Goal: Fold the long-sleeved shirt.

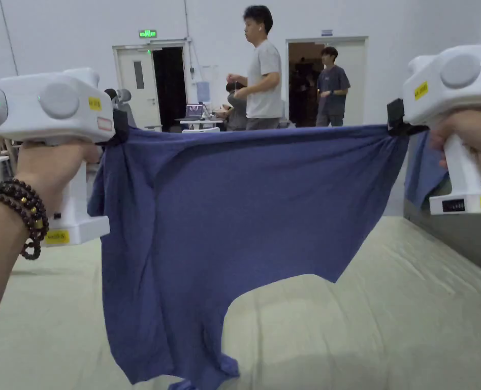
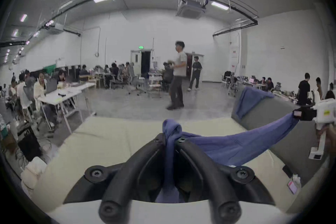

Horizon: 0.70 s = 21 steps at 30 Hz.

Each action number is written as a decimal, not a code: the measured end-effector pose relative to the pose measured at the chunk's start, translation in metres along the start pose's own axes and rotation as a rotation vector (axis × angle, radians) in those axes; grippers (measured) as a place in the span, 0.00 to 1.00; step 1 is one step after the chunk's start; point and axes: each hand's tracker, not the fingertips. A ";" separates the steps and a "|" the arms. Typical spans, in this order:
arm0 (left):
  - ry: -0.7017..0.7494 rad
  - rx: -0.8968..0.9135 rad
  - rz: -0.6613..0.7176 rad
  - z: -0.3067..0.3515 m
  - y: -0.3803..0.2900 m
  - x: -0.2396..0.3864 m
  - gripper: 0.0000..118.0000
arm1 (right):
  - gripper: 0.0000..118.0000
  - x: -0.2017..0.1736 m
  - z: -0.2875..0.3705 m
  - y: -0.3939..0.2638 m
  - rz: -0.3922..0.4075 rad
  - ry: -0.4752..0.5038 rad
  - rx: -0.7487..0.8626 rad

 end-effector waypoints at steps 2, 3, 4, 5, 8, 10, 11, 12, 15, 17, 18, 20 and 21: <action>0.001 -0.071 -0.013 -0.006 -0.051 -0.003 0.03 | 0.01 0.000 -0.023 -0.053 0.008 0.026 -0.062; -0.006 -0.096 -0.020 -0.011 -0.079 -0.006 0.03 | 0.01 0.001 -0.038 -0.077 0.014 0.031 -0.100; -0.015 -0.136 -0.030 -0.016 -0.107 -0.009 0.03 | 0.01 0.000 -0.050 -0.105 0.017 0.035 -0.140; -0.015 -0.168 -0.032 -0.017 -0.128 -0.010 0.03 | 0.01 0.000 -0.060 -0.127 0.019 0.035 -0.173; -0.031 -0.252 0.011 -0.023 -0.184 -0.017 0.03 | 0.01 0.002 -0.081 -0.187 -0.009 0.041 -0.265; -0.032 -0.271 0.027 -0.017 -0.202 -0.017 0.03 | 0.01 0.008 -0.082 -0.207 -0.044 0.052 -0.267; -0.039 -0.274 0.028 -0.014 -0.205 -0.017 0.03 | 0.01 0.009 -0.078 -0.211 -0.057 0.055 -0.269; -0.049 -0.269 0.031 -0.006 -0.207 -0.016 0.03 | 0.01 0.011 -0.070 -0.212 -0.059 0.063 -0.270; -0.080 -0.231 0.050 0.026 -0.200 -0.010 0.03 | 0.01 0.011 -0.032 -0.211 0.003 0.109 -0.193; -0.107 -0.196 0.066 0.060 -0.199 -0.007 0.03 | 0.01 0.010 0.007 -0.218 0.068 0.144 -0.144; -0.117 -0.180 0.062 0.084 -0.203 -0.005 0.03 | 0.01 0.009 0.032 -0.226 0.101 0.149 -0.133; -0.124 -0.185 0.055 0.126 -0.215 0.000 0.03 | 0.01 0.010 0.073 -0.244 0.131 0.169 -0.120; -0.142 -0.192 0.041 0.147 -0.224 -0.002 0.03 | 0.01 0.012 0.095 -0.258 0.146 0.182 -0.108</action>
